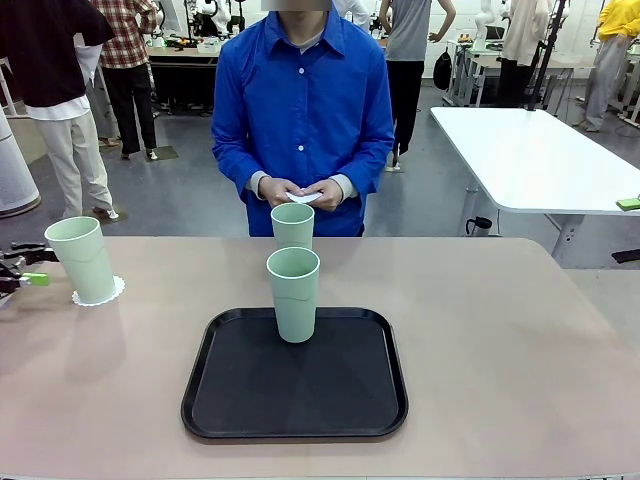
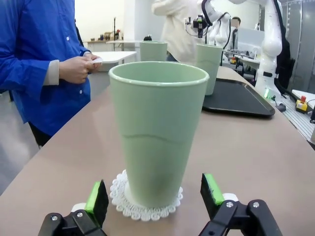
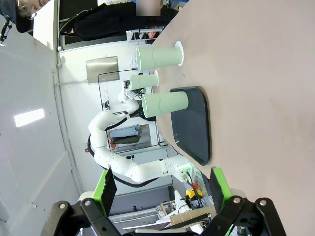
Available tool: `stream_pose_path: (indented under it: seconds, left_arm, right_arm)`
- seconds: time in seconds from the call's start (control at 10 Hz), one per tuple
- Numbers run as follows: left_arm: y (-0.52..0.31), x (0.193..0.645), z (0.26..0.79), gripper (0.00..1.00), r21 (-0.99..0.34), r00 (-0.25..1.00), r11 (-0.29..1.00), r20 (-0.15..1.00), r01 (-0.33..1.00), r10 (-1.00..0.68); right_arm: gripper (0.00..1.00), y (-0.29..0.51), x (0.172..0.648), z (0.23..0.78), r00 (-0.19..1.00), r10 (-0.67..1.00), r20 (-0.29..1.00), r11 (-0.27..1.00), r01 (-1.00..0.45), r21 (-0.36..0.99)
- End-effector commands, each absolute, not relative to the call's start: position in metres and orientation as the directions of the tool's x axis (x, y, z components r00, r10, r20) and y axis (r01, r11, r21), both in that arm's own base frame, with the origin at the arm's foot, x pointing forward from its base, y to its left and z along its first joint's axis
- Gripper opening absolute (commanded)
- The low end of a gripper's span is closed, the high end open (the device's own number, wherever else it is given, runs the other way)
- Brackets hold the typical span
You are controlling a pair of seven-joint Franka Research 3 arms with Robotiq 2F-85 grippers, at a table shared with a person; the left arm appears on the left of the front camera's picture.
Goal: Place coasters on the table and set cups on them.
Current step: Take one Reusable plastic cup from the Flat Tray and place it on a coaster set by the human.
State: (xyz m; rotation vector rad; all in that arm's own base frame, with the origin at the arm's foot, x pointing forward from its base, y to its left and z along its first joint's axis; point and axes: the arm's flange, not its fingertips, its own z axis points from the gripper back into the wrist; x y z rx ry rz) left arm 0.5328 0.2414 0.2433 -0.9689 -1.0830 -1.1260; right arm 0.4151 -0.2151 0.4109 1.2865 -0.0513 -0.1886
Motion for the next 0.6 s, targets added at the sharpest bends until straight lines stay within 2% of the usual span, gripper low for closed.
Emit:
stream_pose_path:
  seconds: [0.0,0.1,0.2,0.3,0.5]
  left_arm:
    - [0.256,0.522,0.284,1.0,-0.078,0.143,0.206,0.935,0.975,-0.324]
    - [0.259,0.514,0.31,1.0,-0.088,0.198,0.268,0.888,0.959,-0.415]
    - [0.261,0.499,0.338,1.0,-0.032,0.242,0.375,0.813,0.927,-0.53]
    - [0.26,0.488,0.362,1.0,0.027,0.251,0.421,0.767,0.907,-0.591]
    - [0.246,0.468,0.408,1.0,0.061,0.319,0.456,0.633,0.888,-0.705]
  right_arm:
    - [1.0,-0.214,0.414,0.411,0.984,-0.165,-0.068,0.26,0.11,0.959]
    - [1.0,-0.214,0.414,0.411,0.984,-0.165,-0.068,0.26,0.11,0.959]
    - [1.0,-0.214,0.414,0.411,0.984,-0.165,-0.068,0.26,0.11,0.959]
    - [1.0,-0.214,0.414,0.411,0.984,-0.165,-0.068,0.26,0.11,0.959]
    - [1.0,-0.214,0.414,0.411,0.984,-0.165,-0.068,0.26,0.11,0.959]
